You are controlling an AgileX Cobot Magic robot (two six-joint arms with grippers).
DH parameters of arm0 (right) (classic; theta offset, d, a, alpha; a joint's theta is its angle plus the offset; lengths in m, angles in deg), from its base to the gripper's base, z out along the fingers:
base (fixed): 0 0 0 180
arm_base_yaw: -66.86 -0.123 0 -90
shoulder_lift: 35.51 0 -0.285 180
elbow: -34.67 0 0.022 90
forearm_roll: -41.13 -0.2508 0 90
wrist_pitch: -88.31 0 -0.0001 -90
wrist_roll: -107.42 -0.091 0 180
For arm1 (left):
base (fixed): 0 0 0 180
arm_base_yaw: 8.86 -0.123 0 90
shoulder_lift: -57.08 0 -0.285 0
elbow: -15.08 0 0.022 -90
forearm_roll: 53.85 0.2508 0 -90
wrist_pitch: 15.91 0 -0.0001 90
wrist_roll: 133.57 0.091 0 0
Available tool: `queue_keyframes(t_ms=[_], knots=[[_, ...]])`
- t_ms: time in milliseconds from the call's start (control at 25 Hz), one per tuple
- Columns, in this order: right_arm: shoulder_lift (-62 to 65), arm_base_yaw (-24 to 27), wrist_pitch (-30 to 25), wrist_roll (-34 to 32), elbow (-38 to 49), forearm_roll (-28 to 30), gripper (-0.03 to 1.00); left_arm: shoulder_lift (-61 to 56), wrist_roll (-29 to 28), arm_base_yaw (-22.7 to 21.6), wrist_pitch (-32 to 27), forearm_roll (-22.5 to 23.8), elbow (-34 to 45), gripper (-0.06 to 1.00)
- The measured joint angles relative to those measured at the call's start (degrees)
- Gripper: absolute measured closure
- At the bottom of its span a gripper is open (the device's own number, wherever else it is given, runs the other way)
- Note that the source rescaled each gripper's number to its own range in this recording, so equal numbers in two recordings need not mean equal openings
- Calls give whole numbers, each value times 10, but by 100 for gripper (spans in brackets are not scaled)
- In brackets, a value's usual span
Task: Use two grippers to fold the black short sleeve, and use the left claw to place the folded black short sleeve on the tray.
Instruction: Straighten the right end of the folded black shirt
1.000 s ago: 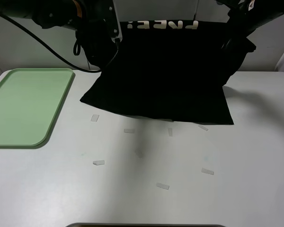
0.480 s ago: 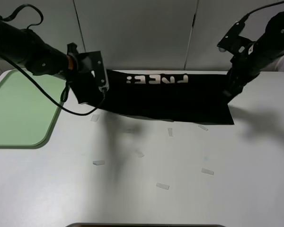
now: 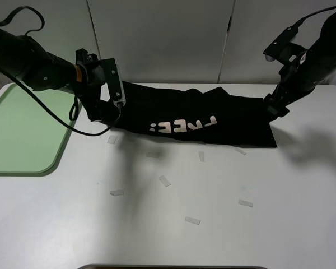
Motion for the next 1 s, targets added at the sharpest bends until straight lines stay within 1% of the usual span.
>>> queue_keyframes(t_ms=[120, 200, 360, 400, 480, 520, 560, 600, 720, 840, 1000], knots=[[25, 0, -10, 0, 0, 0, -3, -25, 0, 0, -1, 0, 0, -5], [71, 0, -39, 0, 0, 0, -3, -48, 0, 0, -6, 0, 0, -5], [130, 0, -73, 0, 0, -9, -3, -102, -3, 0, -48, -3, 0, -5], [143, 0, -80, -3, 0, -17, -3, -115, -8, 0, -66, -8, 0, -5], [161, 0, -95, -10, 0, -43, -3, -145, -27, 0, -106, -34, 0, -5], [161, 0, -95, -10, 0, -43, -3, -160, -41, 0, -132, -51, 0, -5], [168, 0, -106, -13, 0, -55, -3, -175, -56, 0, -159, -69, 0, -5], [178, 0, -132, -22, 0, -82, -3, -188, -71, 0, -188, -84, 0, -5], [188, 0, -167, -43, 0, -112, -3, -238, -116, 0, -272, -119, 0, -5], [205, 0, -196, -65, 0, -134, -3, -288, -166, 0, -343, -138, 0, -5], [225, 0, -235, -86, 0, -151, -3, -363, -234, 0, -447, -143, 0, -5]])
